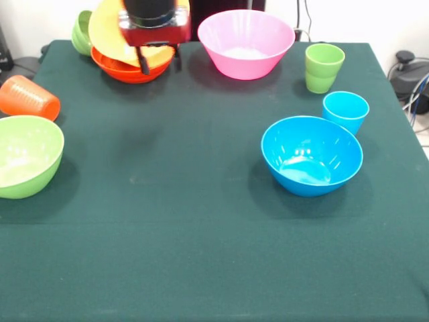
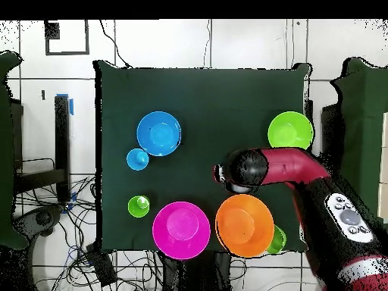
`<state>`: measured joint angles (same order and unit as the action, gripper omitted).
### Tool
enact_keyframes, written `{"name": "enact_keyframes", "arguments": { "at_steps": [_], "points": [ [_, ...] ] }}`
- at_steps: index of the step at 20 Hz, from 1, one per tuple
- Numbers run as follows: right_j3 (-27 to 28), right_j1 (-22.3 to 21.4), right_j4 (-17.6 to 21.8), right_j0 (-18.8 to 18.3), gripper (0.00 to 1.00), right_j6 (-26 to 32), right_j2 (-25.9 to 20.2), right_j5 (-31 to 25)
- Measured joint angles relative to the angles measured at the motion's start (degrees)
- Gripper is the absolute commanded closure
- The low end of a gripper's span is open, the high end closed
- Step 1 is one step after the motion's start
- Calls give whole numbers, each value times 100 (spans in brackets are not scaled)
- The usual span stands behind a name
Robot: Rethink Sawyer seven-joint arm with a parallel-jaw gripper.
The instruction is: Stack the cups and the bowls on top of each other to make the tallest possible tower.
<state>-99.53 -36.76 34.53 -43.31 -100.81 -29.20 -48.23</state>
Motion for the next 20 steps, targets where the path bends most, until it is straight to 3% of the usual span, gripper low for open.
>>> {"name": "enact_keyframes", "arguments": {
  "at_steps": [5, 11, 13, 20],
  "points": [
    [-1, -182, 118, 999, 0, -343, 448, 204],
    [-12, -280, 119, 1503, 0, -806, 811, 454],
    [-20, -343, 119, 1741, 0, -1154, 1125, 653],
    [-38, -422, 118, 1907, 0, -1629, 1640, 992]
  ]
}}
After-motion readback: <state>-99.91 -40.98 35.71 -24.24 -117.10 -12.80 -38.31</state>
